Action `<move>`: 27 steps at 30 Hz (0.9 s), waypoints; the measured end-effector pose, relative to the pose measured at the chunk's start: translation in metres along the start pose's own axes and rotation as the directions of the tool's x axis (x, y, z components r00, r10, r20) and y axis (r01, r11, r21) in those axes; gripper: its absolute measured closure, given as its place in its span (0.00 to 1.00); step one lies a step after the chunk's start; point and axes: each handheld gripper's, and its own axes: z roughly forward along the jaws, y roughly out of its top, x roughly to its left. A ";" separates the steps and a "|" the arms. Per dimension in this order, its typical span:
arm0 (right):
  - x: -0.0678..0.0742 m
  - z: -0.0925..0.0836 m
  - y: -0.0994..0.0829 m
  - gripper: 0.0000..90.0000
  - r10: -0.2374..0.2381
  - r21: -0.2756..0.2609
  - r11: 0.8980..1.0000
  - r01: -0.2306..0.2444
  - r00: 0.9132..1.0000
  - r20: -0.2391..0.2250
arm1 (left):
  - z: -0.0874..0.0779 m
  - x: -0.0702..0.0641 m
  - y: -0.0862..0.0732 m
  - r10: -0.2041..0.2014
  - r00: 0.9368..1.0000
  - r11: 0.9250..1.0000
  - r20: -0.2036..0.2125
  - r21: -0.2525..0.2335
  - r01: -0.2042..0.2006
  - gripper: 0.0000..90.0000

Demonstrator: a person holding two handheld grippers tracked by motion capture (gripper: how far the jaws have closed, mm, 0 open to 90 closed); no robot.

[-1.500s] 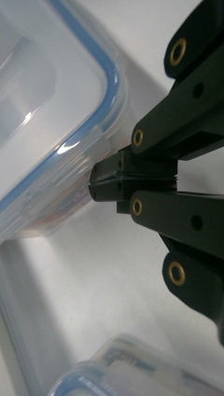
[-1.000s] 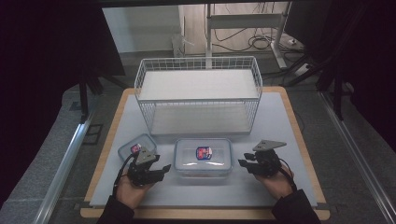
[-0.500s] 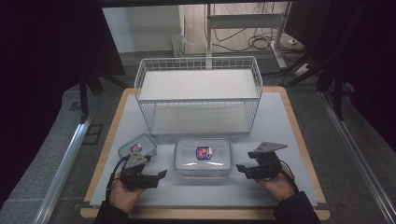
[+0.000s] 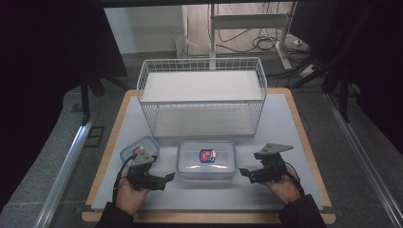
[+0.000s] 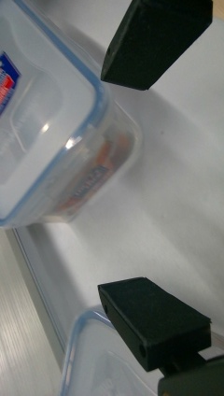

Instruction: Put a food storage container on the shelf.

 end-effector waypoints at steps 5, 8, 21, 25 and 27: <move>0.002 -0.001 0.006 0.12 0.022 -0.007 1.000 -0.022 1.000 -0.009 | 0.003 0.002 0.012 -0.023 1.000 1.000 0.012 0.014 0.022 0.05; 0.005 -0.001 0.010 0.06 0.027 -0.003 1.000 -0.027 1.000 -0.014 | 0.007 0.005 0.018 -0.046 0.998 0.999 0.047 0.011 0.045 0.05; 0.007 0.024 0.031 0.08 0.088 0.066 0.995 -0.079 0.985 -0.150 | 0.049 0.004 0.041 -0.088 0.978 0.991 0.187 0.115 0.068 0.03; 0.005 0.036 0.035 0.09 0.128 0.089 0.990 -0.112 0.971 -0.203 | 0.057 0.004 0.045 -0.109 0.972 0.987 0.209 0.139 0.081 0.01; 0.005 0.040 0.037 0.08 0.151 0.107 0.986 -0.130 0.964 -0.217 | 0.061 0.008 0.044 -0.151 0.957 0.981 0.247 0.158 0.114 0.01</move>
